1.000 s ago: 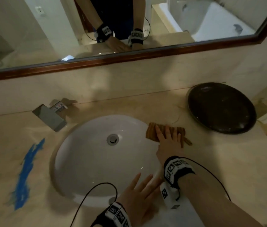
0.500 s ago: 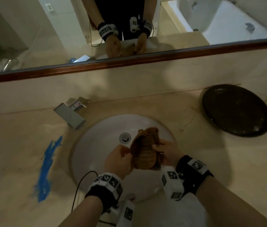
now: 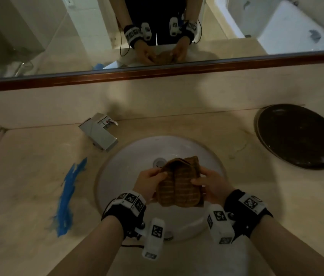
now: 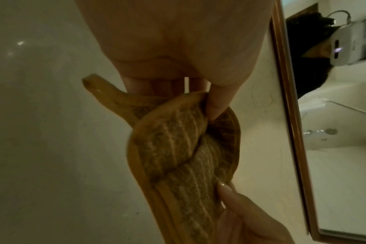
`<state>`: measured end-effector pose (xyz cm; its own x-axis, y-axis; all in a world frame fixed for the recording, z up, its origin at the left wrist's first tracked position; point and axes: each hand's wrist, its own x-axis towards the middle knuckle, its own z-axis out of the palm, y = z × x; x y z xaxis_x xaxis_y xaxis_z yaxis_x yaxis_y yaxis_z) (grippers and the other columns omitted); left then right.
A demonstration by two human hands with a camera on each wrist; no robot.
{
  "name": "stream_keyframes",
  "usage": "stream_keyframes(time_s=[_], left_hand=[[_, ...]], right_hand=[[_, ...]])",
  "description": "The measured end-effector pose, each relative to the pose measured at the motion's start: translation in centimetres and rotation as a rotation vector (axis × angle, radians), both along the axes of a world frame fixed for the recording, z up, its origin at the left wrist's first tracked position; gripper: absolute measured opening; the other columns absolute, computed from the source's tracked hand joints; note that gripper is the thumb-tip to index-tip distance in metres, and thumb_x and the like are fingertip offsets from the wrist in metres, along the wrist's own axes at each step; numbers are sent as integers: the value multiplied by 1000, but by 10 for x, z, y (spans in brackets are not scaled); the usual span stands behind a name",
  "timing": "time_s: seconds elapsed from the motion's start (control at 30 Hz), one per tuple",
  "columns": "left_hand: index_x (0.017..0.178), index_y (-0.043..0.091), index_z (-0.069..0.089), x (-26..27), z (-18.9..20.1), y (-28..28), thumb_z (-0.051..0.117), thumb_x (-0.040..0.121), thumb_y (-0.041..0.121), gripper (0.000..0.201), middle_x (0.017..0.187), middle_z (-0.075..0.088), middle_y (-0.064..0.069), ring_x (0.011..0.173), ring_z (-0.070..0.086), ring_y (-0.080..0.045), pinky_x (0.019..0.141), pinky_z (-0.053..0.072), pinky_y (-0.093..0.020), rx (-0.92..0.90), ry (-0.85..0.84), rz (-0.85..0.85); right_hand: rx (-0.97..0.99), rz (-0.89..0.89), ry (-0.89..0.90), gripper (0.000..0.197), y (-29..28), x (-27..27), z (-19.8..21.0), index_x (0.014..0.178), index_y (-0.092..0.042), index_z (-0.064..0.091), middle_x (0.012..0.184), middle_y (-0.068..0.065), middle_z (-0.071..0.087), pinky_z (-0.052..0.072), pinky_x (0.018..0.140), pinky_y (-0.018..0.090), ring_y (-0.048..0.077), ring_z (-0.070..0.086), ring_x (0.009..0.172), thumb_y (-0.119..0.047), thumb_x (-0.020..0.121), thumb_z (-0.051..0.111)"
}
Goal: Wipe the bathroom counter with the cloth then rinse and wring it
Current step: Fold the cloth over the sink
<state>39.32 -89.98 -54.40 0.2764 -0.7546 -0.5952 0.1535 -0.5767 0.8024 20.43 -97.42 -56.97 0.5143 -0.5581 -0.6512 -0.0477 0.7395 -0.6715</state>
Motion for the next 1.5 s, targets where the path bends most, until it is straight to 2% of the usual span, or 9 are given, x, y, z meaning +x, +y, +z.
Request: stream_keyframes(time_s=[0.23,0.4,0.53,0.73,0.87,0.97,1.2,1.33,1.5], left_hand=[[87,23,66,3,-7,0,61,91,19,8,82,69,-4,72,65,-18,56,50,-27,-59,-201,-96],[124,40,54,9,-11,2,58,89,45,35,113,66,5,100,63,-19,93,50,-36,-99,-604,-362],[125,38,58,4,1,6,53,94,35,31,126,54,8,106,57,-15,93,45,-30,-181,-915,-564],[89,18,64,6,-9,-2,53,94,15,12,95,65,-8,91,61,-27,84,50,-37,-97,-540,-165],[132,-1,47,6,-9,-6,40,101,14,35,130,54,-21,119,53,-35,91,46,-43,247,34,92],[147,3,27,8,-5,-4,37,103,12,46,149,36,-18,136,37,-32,107,29,-33,495,-277,-158],[123,1,56,16,-16,20,44,100,17,30,112,61,-19,105,56,-31,87,42,-33,539,-538,-700],[69,17,48,20,-20,36,47,98,24,30,67,45,0,72,49,-21,70,36,-29,534,-667,-810],[80,20,49,17,-13,45,44,100,28,21,75,50,-2,77,56,-24,72,39,-29,608,-698,-843]], right_hand=[[-21,-46,1,48,8,6,-4,123,-25,62,115,13,68,51,90,57,38,64,105,6,89,51],[-26,64,46,32,11,6,5,117,-17,65,108,12,70,54,86,47,32,66,99,-14,85,61],[-6,108,42,32,15,4,14,107,-2,67,88,15,65,52,69,34,27,62,76,-24,88,54],[41,-19,87,32,9,1,6,115,1,64,92,18,66,52,74,37,32,61,81,-7,93,42],[89,-93,109,34,5,-3,1,129,-4,52,97,18,60,55,66,36,30,61,75,-5,96,40],[78,-61,135,40,6,-4,1,137,-10,47,91,17,58,51,66,34,28,57,73,-7,97,40],[8,144,122,38,5,-9,13,122,-21,55,69,9,66,50,50,25,20,62,55,0,93,43],[-38,181,211,38,8,-7,13,124,-19,59,82,14,71,53,52,29,24,67,61,-4,89,60],[-17,241,272,45,12,-2,15,125,-16,60,88,11,74,55,58,28,22,71,70,-8,82,72]])
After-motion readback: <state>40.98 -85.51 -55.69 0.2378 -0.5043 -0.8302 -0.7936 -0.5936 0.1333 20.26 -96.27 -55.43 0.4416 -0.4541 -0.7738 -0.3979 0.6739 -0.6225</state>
